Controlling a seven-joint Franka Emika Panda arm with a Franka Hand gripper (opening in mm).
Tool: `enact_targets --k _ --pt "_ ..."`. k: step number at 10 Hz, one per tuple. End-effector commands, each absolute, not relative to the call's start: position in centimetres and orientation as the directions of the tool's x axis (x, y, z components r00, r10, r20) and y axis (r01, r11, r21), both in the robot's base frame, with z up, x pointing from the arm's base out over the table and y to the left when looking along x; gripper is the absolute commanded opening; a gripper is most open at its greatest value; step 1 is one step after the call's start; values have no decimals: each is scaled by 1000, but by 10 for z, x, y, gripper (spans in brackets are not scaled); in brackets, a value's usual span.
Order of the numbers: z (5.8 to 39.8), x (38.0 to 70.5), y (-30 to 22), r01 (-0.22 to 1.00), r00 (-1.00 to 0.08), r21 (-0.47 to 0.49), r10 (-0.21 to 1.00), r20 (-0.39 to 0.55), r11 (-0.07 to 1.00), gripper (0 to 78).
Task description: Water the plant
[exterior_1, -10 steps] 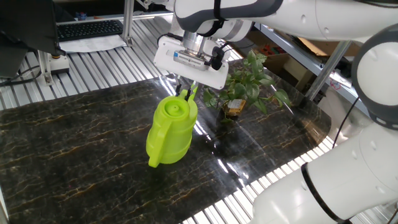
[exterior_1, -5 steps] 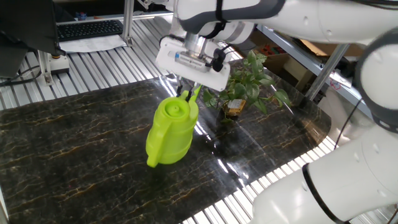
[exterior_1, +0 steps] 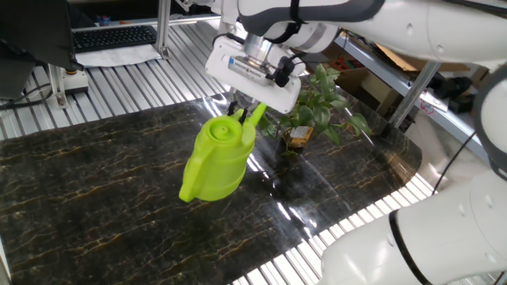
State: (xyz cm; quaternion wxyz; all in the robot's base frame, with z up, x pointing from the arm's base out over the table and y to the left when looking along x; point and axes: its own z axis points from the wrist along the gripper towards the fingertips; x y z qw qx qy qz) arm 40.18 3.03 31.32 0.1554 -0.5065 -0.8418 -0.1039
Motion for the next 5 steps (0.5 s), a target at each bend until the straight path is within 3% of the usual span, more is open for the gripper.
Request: enact_targets --k 1,5 --pt "316 403 30 908 -400 31 844 358 418 11" --pt "318 410 30 946 -315 33 887 338 324 11"
